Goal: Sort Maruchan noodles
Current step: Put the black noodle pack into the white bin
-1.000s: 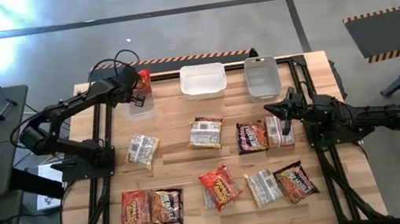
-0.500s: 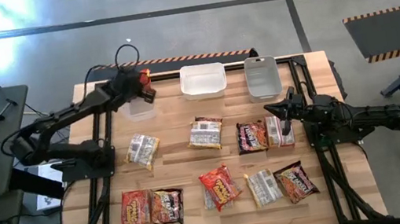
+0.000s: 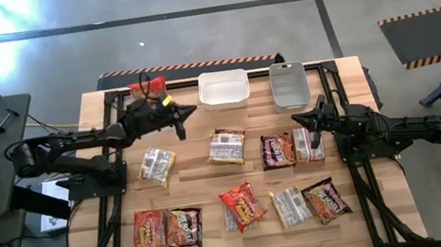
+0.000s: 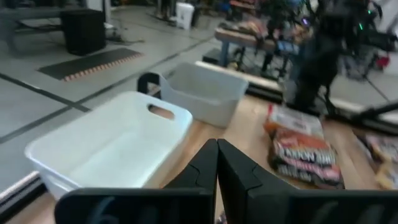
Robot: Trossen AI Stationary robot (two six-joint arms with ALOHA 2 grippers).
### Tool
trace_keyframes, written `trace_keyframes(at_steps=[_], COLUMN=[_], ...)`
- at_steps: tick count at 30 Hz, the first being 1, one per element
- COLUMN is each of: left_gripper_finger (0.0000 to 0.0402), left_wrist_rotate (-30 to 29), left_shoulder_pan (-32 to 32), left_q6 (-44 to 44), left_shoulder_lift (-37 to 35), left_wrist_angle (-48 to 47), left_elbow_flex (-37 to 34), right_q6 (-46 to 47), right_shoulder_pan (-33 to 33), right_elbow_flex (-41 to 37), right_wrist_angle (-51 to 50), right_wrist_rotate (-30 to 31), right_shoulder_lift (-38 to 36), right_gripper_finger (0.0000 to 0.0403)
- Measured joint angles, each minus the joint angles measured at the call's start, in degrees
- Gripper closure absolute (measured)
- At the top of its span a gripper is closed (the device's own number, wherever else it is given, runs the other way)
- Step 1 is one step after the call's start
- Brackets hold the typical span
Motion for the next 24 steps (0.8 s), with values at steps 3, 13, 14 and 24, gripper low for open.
trace_keyframes(at_steps=[3, 13, 14, 24], left_gripper_finger=[0.0401, 0.0401, 0.0401, 0.0401], left_wrist_rotate=[0.0, 6.5, 6.8, 7.1], left_shoulder_pan=[-2.0, -4.8, -4.8, -4.7], left_q6=[1.7, 5.3, 5.2, 2.3], left_shoulder_lift=[2.3, 14.7, 16.1, 24.6], left_wrist_angle=[0.5, 18.1, 19.8, 28.7], left_elbow_flex=[0.0, 0.0, 0.0, 0.4], right_q6=[-2.0, 1.1, 2.1, 10.1], right_shoulder_pan=[0.0, 0.0, 0.1, 0.0], right_elbow_flex=[0.0, 1.3, 2.0, 14.9], right_wrist_angle=[4.3, 12.7, 12.5, -6.0], right_wrist_rotate=[0.2, -3.0, -3.1, -0.7], right_shoulder_lift=[0.0, 2.3, 3.5, 27.5], right_gripper_finger=[0.0402, 0.0402, 0.0402, 0.0396])
